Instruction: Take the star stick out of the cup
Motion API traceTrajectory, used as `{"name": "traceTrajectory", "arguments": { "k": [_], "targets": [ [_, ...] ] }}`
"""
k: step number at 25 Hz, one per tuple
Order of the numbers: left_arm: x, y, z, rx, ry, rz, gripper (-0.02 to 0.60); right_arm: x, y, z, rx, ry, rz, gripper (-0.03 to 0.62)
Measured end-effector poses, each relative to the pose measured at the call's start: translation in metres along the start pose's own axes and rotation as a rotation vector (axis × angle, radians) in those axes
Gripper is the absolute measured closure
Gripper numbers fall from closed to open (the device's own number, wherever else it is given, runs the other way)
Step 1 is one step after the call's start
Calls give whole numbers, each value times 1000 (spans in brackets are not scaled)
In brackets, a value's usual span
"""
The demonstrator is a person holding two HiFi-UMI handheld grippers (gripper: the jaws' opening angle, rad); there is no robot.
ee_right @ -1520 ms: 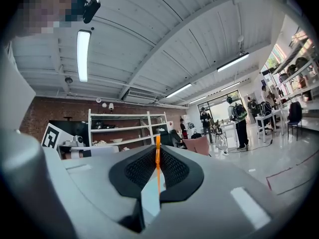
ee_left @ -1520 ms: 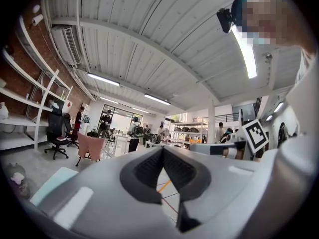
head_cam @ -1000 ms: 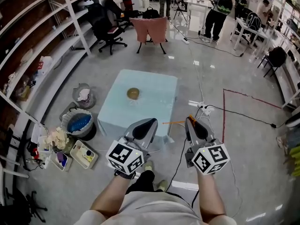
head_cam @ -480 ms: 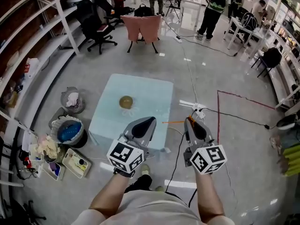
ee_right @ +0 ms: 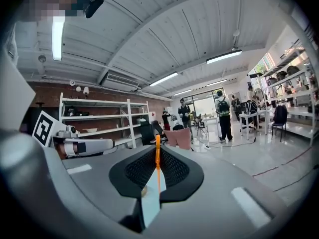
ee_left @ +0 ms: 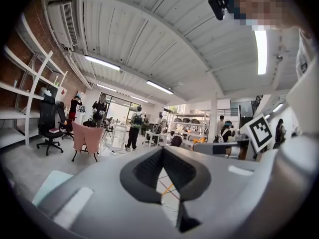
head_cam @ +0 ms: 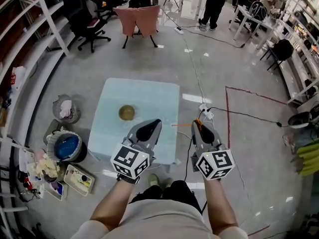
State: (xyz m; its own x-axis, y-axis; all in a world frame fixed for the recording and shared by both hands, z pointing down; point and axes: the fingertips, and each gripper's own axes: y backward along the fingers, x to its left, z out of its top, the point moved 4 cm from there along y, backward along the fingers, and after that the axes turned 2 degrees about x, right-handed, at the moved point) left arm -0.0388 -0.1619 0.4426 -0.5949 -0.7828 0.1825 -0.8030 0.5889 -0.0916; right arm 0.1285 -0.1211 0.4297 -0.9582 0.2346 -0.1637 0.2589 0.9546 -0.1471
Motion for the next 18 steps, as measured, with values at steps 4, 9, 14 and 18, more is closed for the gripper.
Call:
{"name": "traceTrajectory", "arguments": {
  "k": [4, 9, 14, 18],
  "targets": [
    [13, -20, -10, 27, 23, 3, 577, -14, -28, -8, 39, 6, 11, 563],
    [34, -42, -20, 51, 43, 46, 577, -32, -74, -32, 103, 14, 64, 563],
    [60, -66, -29, 70, 78, 113, 577, -45, -124, -63, 195, 33, 145, 562],
    [77, -84, -46, 103, 118, 157, 577, -57, -156, -92, 281, 29, 195, 562]
  ]
}}
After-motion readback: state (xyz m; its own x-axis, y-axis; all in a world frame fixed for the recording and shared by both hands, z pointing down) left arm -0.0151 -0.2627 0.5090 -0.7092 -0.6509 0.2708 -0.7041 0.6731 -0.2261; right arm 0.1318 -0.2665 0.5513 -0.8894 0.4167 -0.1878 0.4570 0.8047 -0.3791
